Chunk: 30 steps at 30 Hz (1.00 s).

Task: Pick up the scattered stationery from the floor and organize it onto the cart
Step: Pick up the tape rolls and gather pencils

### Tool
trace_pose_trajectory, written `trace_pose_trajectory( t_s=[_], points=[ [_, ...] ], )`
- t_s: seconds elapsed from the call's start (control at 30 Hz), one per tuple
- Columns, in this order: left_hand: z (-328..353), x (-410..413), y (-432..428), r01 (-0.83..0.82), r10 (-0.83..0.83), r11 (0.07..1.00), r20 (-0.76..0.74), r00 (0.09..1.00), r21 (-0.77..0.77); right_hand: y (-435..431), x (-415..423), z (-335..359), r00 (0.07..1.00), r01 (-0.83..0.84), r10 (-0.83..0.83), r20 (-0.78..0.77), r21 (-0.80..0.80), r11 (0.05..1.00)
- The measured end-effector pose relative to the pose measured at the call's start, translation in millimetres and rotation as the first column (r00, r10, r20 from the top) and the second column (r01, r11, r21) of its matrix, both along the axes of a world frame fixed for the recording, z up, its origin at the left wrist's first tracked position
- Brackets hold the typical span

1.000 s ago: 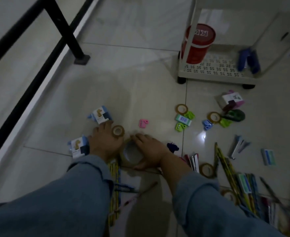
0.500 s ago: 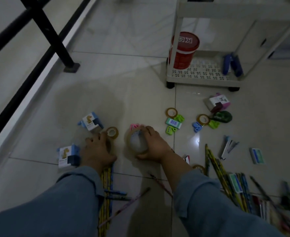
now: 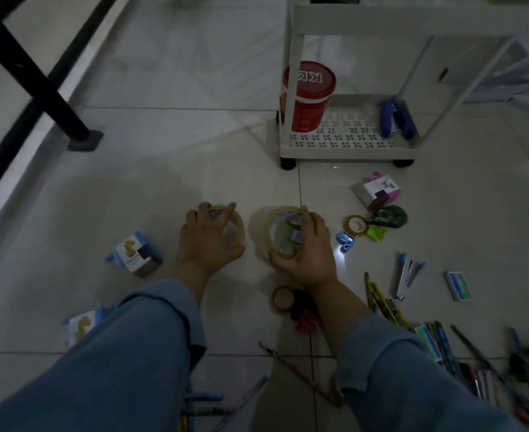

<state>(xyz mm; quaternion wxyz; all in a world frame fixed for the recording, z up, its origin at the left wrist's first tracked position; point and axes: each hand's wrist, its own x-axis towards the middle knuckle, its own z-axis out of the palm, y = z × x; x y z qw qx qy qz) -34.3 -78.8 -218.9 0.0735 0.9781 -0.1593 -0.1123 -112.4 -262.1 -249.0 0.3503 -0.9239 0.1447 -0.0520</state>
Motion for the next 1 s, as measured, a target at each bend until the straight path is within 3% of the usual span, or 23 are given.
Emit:
trace_pose_trajectory(
  t_s=[0.33,0.6,0.77,1.0],
  points=[
    [37.2,61.7,-16.4,0.277,-0.276,0.960,-0.044,0.960,0.032,0.3,0.1,28.1,0.967,0.250,-0.246,-0.069,0.046,0.967],
    [90.6,63.5,-45.8,0.347,-0.362,0.918,-0.054,0.930,-0.191,9.0,-7.5,88.6,0.844,0.529,-0.536,0.012,0.142,0.837],
    [112.7,43.7,-60.4,0.321,-0.361,0.875,-0.048,0.931,-0.361,1.3,-16.5,104.6,0.802,0.576,-0.591,0.087,0.145,0.804],
    [143.0,16.8,-98.0,0.297,-0.291,0.848,0.084,0.953,-0.439,-41.7,-17.8,123.8,0.827,0.492,-0.529,0.193,0.207,0.846]
  ],
)
